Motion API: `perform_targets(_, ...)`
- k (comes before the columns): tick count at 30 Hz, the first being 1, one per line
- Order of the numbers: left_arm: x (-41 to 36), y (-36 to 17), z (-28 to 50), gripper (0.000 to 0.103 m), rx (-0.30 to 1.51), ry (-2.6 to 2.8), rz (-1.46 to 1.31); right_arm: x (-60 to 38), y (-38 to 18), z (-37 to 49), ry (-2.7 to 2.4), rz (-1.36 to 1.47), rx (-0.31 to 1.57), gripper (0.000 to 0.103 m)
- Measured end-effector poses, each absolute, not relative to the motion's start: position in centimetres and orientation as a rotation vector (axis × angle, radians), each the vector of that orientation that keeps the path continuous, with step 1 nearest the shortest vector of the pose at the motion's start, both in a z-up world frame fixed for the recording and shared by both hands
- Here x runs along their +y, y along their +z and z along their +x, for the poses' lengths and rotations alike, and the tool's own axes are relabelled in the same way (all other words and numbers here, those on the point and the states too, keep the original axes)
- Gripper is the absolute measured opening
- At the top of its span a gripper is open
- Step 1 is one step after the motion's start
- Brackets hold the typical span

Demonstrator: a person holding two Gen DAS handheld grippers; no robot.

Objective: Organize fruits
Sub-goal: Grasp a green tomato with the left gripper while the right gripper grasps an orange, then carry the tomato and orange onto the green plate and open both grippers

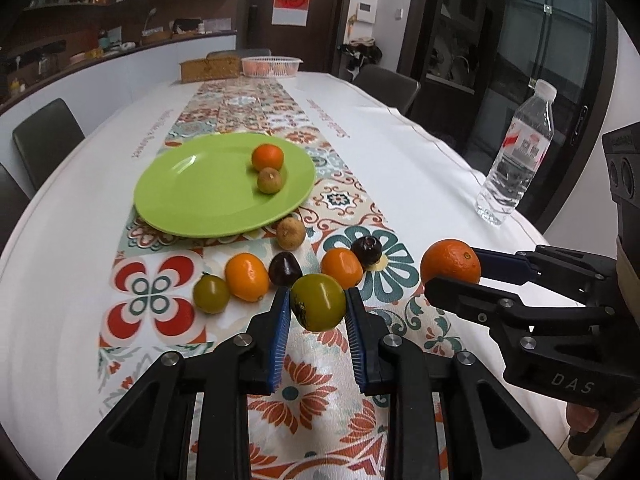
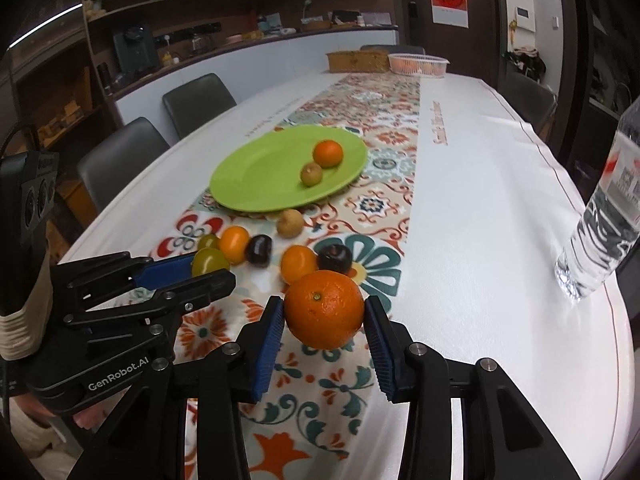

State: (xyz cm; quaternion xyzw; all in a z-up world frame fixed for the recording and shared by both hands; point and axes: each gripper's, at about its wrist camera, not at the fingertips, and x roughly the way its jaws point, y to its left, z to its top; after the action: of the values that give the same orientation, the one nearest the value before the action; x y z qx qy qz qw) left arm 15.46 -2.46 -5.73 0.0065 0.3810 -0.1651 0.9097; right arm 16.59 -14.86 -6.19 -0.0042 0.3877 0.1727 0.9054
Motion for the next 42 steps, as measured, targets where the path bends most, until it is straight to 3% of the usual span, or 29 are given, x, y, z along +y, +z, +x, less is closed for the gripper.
perform_targets(23, 0.6, 1.2, 14.0, 0.027, 0.617, -0.273, 0.005, -12.2, 0.1, 16.7, 0.416, -0.017, 0.627, 0.042)
perform_targets(42, 3.0, 3.3, 19.8, 0.027, 0.553, -0.227, 0.027, -9.4, 2.5, 23.3, 0.445, -0.015, 0.576, 0.042)
